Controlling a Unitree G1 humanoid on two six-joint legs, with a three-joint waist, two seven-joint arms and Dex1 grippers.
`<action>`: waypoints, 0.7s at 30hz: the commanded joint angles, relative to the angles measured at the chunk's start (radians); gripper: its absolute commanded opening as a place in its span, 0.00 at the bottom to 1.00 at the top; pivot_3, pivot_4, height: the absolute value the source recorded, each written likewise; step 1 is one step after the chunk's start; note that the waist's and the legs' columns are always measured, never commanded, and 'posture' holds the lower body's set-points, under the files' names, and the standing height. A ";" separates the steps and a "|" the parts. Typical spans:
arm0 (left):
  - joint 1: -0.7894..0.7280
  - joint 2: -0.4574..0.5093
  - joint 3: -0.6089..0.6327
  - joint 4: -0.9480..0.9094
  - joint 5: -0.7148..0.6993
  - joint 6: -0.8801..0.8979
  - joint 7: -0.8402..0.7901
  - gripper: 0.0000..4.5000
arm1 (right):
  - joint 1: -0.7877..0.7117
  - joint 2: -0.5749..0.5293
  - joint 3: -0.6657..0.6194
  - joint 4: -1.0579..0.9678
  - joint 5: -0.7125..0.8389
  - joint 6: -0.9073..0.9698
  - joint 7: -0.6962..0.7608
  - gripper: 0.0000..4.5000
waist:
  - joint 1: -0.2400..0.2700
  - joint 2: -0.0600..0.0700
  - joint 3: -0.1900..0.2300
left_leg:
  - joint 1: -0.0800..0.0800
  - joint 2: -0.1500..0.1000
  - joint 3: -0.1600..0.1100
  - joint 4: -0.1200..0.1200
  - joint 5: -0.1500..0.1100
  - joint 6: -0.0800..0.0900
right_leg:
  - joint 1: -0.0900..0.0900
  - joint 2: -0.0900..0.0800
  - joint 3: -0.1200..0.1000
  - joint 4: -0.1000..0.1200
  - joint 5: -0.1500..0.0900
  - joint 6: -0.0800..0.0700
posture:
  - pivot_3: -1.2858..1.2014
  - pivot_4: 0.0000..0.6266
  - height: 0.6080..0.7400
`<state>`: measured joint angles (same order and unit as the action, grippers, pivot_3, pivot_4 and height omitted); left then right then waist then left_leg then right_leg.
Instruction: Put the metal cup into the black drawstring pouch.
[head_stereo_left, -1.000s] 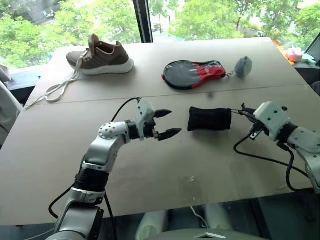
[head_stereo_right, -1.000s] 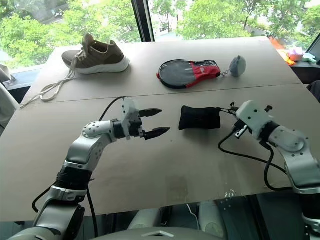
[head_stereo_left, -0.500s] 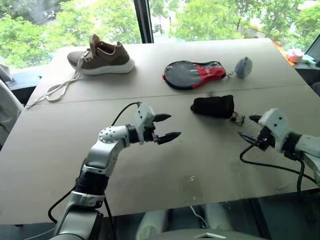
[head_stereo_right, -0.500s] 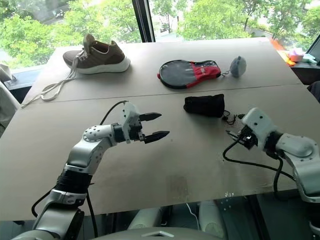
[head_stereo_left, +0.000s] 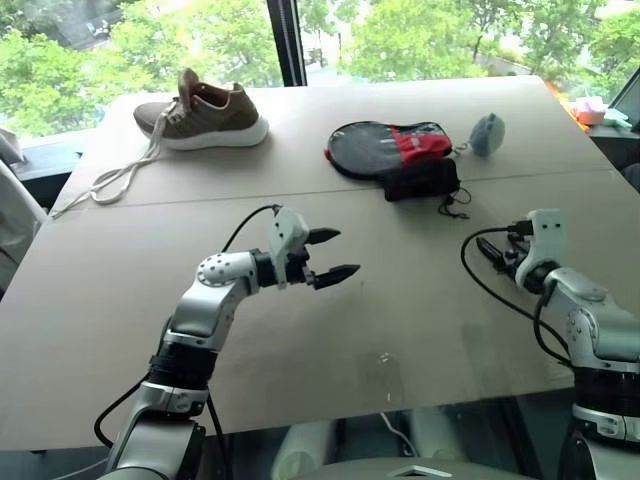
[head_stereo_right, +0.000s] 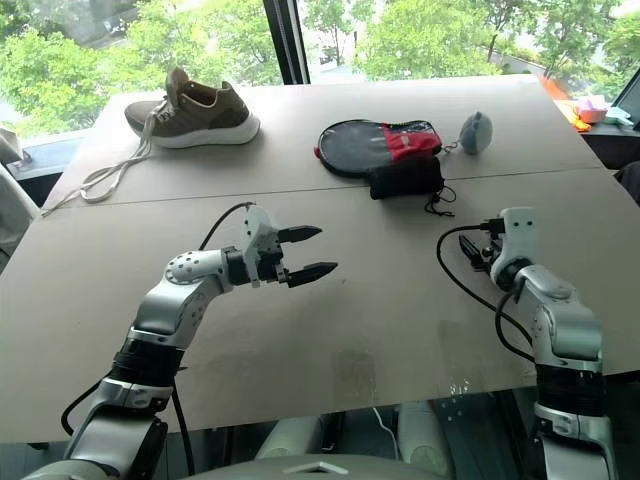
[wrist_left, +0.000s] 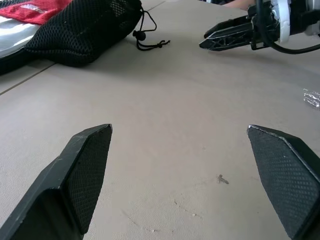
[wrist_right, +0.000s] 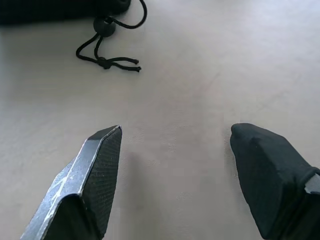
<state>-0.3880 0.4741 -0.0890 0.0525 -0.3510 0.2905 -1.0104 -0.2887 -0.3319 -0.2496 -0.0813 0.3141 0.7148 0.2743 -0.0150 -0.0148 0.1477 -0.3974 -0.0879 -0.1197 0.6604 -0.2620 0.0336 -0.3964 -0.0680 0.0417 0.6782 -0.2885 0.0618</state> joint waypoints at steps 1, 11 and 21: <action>0.002 0.004 0.007 -0.022 0.000 -0.018 -0.002 1.00 | -0.048 0.010 0.019 0.019 -0.029 -0.099 -0.015 0.79 | -0.003 0.000 0.000 | 0.000 0.000 0.000 0.000 0.000 0.000 | 0.000 0.000 0.000 0.000 0.000 0.000 | 0.52 0.24 1.00; 0.019 -0.004 0.002 -0.044 0.002 -0.013 0.012 1.00 | -0.200 -0.063 0.153 0.283 -0.096 -0.313 0.184 0.79 | -0.005 0.000 0.000 | 0.000 0.000 0.001 0.000 0.000 0.000 | 0.000 0.001 0.000 0.000 0.000 0.000 | 0.52 0.24 1.00; 0.045 -0.004 0.013 -0.072 0.001 -0.008 0.033 1.00 | -0.431 -0.094 0.173 0.744 -0.099 -0.386 0.420 0.79 | -0.013 0.000 0.000 | 0.000 0.000 0.002 0.000 0.000 0.000 | 0.000 0.001 0.001 -0.001 0.000 0.000 | 0.52 0.24 1.00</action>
<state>-0.3457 0.4663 -0.0884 0.0270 -0.3455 0.2903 -0.9835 -0.7036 -0.4139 -0.0747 0.6326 0.2077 0.3377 0.6573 -0.0283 -0.0147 0.1476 -0.3973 -0.0875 -0.1184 0.6605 -0.2620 0.0336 -0.3964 -0.0672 0.0419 0.6775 -0.2885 0.0618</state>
